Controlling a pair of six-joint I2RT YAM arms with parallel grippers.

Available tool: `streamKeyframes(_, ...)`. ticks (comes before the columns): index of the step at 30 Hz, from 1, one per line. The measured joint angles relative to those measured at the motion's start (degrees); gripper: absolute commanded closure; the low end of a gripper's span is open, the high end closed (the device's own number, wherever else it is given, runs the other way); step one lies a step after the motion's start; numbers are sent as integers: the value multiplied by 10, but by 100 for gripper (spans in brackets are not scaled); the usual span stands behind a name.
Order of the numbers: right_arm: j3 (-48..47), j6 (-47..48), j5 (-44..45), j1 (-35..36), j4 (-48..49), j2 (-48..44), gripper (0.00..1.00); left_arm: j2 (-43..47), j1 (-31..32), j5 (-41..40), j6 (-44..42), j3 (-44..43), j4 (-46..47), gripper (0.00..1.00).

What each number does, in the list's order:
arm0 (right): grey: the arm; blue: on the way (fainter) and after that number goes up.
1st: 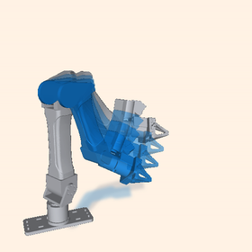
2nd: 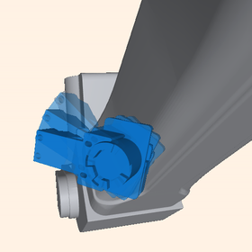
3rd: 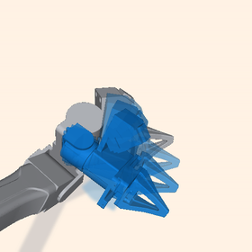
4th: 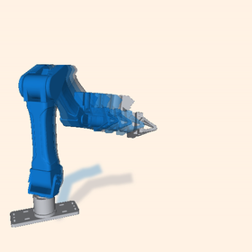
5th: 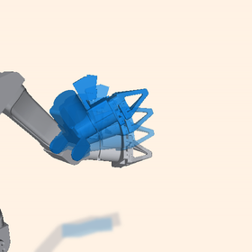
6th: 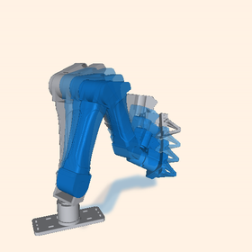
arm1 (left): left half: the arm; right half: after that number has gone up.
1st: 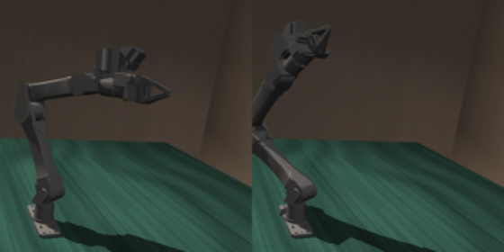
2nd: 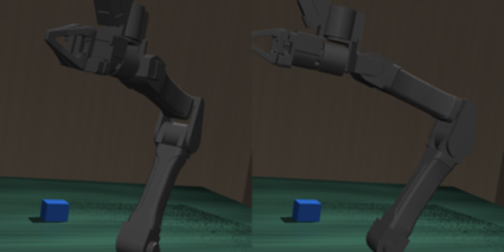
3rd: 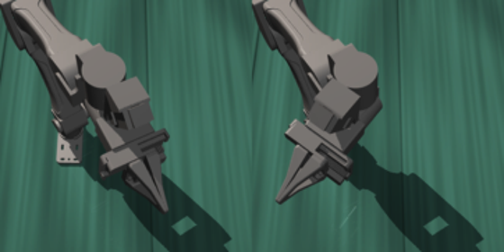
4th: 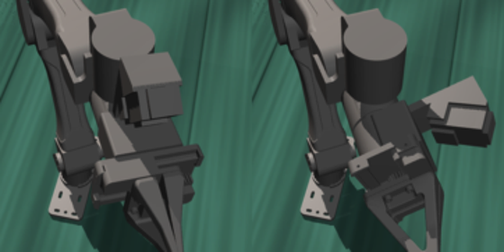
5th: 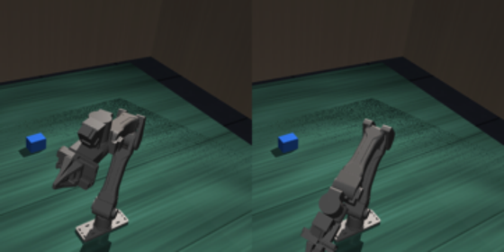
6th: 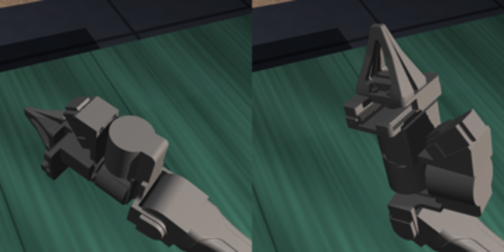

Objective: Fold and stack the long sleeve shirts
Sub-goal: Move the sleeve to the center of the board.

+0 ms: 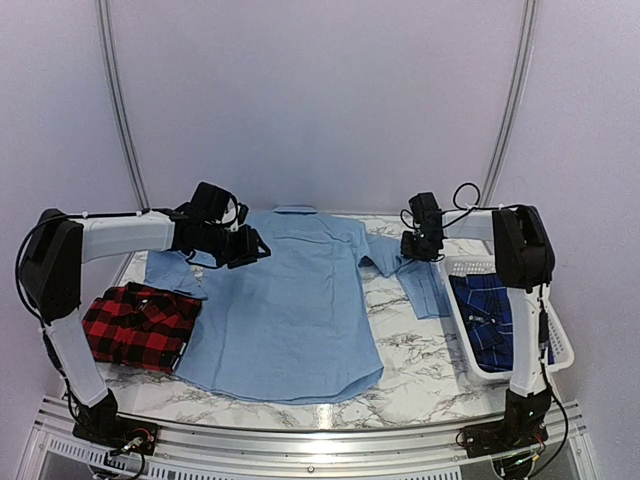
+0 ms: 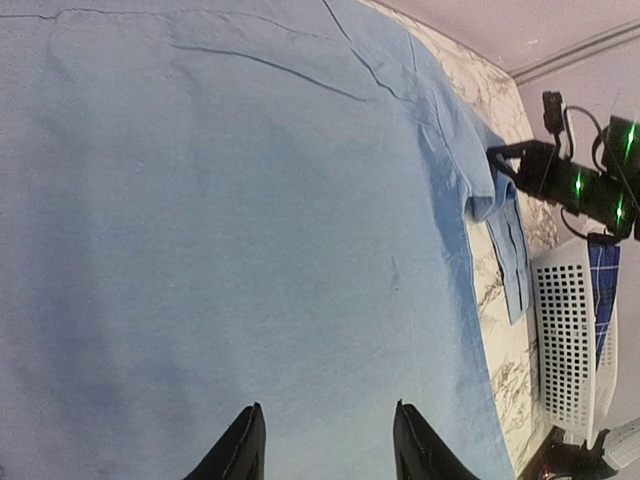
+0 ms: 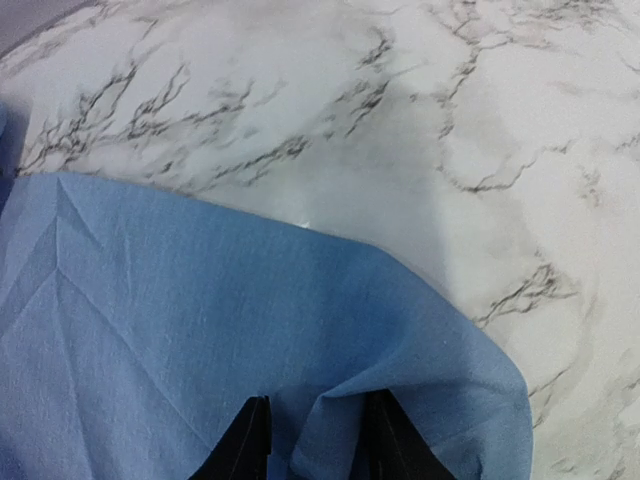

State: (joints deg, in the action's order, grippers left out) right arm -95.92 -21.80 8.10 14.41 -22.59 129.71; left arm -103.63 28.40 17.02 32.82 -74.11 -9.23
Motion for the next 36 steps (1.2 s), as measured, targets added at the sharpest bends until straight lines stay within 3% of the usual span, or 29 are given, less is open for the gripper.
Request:
streamKeyframes(10,-41,8,-11,-78,-7,26,61,2,101,-4,9,16,-4,53)
streamKeyframes(21,-55,60,-50,-71,-11,23,26,-73,258,-19,6,-67,-15,54)
streamKeyframes(36,85,81,-61,2,45,-233,17,-158,378,-71,-4,-175,-71,50)
